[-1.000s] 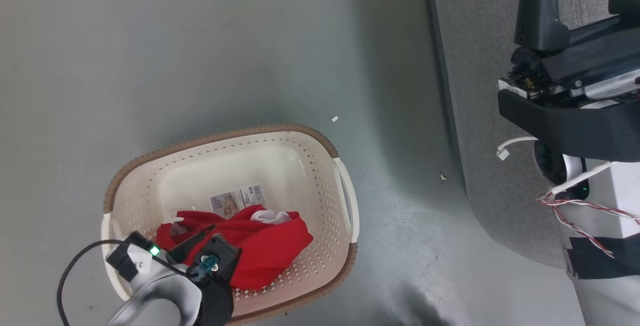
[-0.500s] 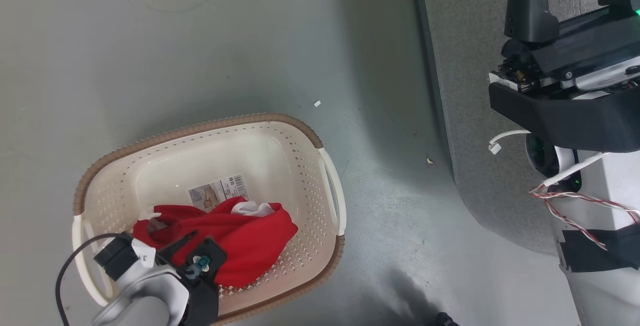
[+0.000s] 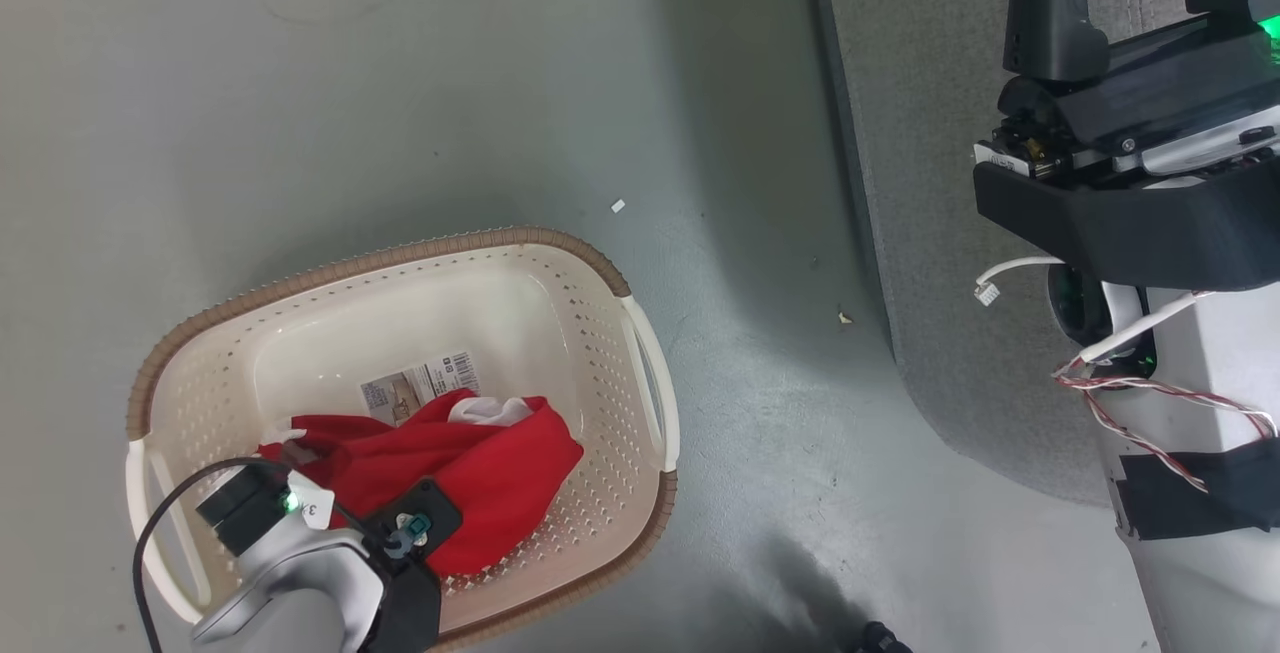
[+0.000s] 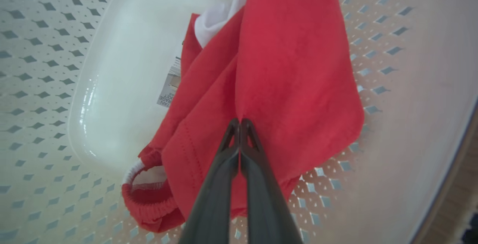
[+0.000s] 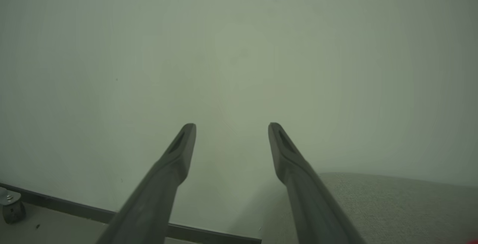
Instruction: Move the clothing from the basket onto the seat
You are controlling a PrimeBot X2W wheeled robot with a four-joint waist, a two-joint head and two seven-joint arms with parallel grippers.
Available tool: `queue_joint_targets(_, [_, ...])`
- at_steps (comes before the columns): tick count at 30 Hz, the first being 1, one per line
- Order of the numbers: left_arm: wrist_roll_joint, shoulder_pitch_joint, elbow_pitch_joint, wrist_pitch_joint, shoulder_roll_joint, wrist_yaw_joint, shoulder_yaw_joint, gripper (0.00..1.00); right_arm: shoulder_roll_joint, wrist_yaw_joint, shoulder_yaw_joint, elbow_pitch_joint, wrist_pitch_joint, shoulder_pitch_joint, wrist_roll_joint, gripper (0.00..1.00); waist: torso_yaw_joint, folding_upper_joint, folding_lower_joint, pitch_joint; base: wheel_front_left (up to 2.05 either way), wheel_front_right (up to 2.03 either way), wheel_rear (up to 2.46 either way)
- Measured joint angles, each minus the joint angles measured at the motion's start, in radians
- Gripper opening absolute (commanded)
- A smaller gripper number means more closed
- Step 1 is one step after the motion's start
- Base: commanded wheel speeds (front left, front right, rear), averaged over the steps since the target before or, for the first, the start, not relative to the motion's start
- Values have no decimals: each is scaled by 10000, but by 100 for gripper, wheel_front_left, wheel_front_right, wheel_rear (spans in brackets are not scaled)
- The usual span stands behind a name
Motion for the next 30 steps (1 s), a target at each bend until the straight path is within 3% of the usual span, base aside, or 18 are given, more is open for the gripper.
queue_joint_targets(11, [-660,-85,65,-986,-454,0,188,0,-31,4,-104,441,-4,101,-2,100,140,0,-1,-579,0,0,0])
queue_joint_targets(23, [-1877,173,-174,-2573,-995,0,1210,0,-194,104,-165,1256,-4,916,-13,100,530,0,-3,-1890,0,0,0])
queue_joint_targets(30, [-2332,382,-537,-2811,-1089,94,1680,0,-385,105,-314,1580,-4,1485,-13,100,804,-1,-3,-2775,0,0,0])
